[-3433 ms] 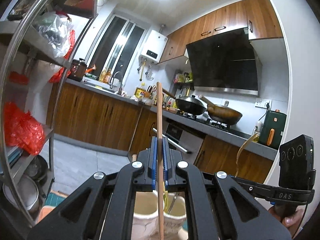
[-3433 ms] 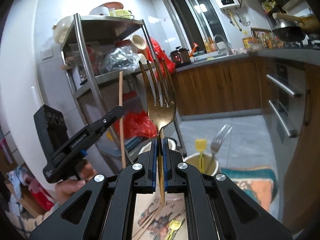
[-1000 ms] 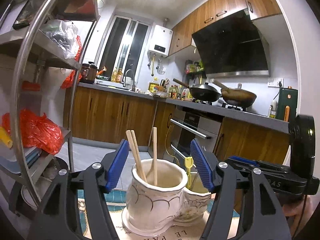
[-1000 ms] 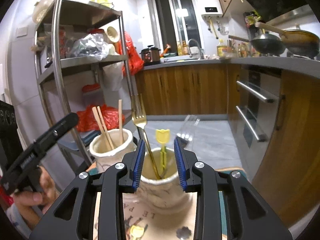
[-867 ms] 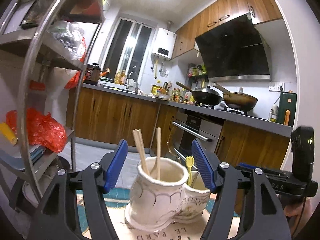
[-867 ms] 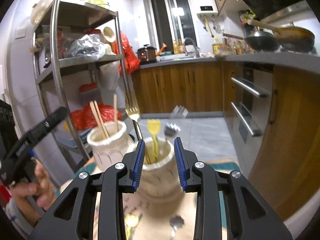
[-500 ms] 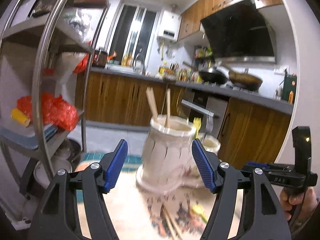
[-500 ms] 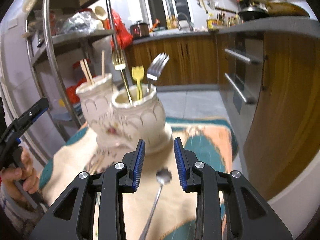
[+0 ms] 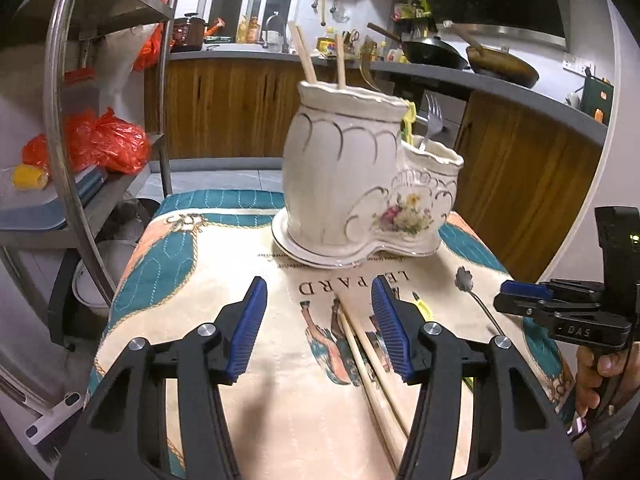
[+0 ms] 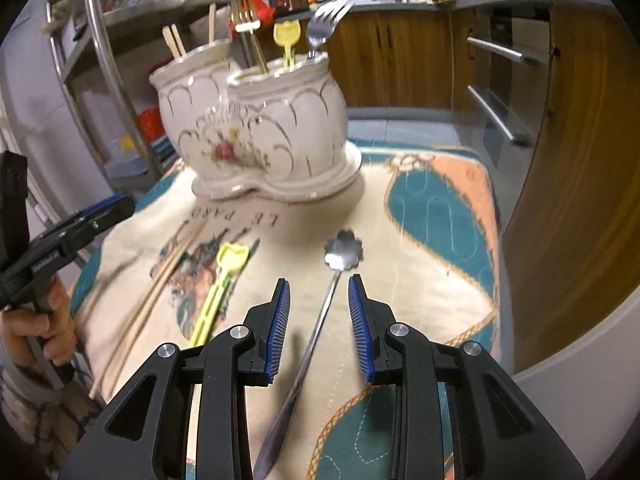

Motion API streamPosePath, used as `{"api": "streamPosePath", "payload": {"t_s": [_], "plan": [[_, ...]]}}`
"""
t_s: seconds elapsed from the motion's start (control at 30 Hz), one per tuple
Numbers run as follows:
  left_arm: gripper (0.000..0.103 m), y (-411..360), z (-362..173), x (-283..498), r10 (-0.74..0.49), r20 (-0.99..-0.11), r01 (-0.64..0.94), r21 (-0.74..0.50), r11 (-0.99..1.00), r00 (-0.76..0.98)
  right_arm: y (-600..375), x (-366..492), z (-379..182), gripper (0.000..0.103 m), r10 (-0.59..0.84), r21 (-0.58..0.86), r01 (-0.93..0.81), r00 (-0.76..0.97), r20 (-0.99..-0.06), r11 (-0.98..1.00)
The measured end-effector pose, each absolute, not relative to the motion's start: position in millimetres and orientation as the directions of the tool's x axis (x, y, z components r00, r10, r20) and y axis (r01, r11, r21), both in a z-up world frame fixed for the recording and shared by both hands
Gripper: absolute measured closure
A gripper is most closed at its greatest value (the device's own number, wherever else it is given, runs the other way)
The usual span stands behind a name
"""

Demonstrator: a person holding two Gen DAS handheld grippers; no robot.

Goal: Organize utensils
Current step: 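Move the left tool to a chopstick while the right tool approaches the flower-handled spoon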

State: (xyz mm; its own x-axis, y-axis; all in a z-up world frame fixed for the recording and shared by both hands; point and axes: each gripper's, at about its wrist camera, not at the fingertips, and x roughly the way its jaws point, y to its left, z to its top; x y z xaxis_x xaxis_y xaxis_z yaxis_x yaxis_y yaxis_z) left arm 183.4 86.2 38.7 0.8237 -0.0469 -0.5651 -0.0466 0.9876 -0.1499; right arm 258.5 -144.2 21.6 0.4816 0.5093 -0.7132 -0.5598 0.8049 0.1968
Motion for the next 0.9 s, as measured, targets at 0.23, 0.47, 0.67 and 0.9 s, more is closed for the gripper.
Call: {"api": "streamPosePath", "payload": {"t_s": [0.23,0.47,0.67,0.9], "plan": [[0.054,71.0,30.0,188.2,-0.063,-0.610,-0.012,-0.119,0.993,0.790,-141.4,258.8,14.7,0.071,0.513,0.202,-0.575,0.450,-0.731,0.793],[0.065,65.9,19.3,193.1,-0.071,-0.662,0.005,-0.101,0.995,0.747,-135.0,255.5,13.2,0.071,0.497,0.176,-0.594,0.435,-0.750,0.785],[0.069,60.8,10.9,193.6,-0.075,-0.697,0.026,-0.081,0.996,0.713,-132.1,256.2,11.5,0.071,0.466,0.144,-0.588,0.443,-0.766,0.796],[0.074,53.5,2.1,190.6,-0.028,-0.730,0.029,-0.011,1.000,0.683,-126.7,252.9,10.4,0.079,0.437,0.098,-0.593,0.461,-0.772,0.799]]}}
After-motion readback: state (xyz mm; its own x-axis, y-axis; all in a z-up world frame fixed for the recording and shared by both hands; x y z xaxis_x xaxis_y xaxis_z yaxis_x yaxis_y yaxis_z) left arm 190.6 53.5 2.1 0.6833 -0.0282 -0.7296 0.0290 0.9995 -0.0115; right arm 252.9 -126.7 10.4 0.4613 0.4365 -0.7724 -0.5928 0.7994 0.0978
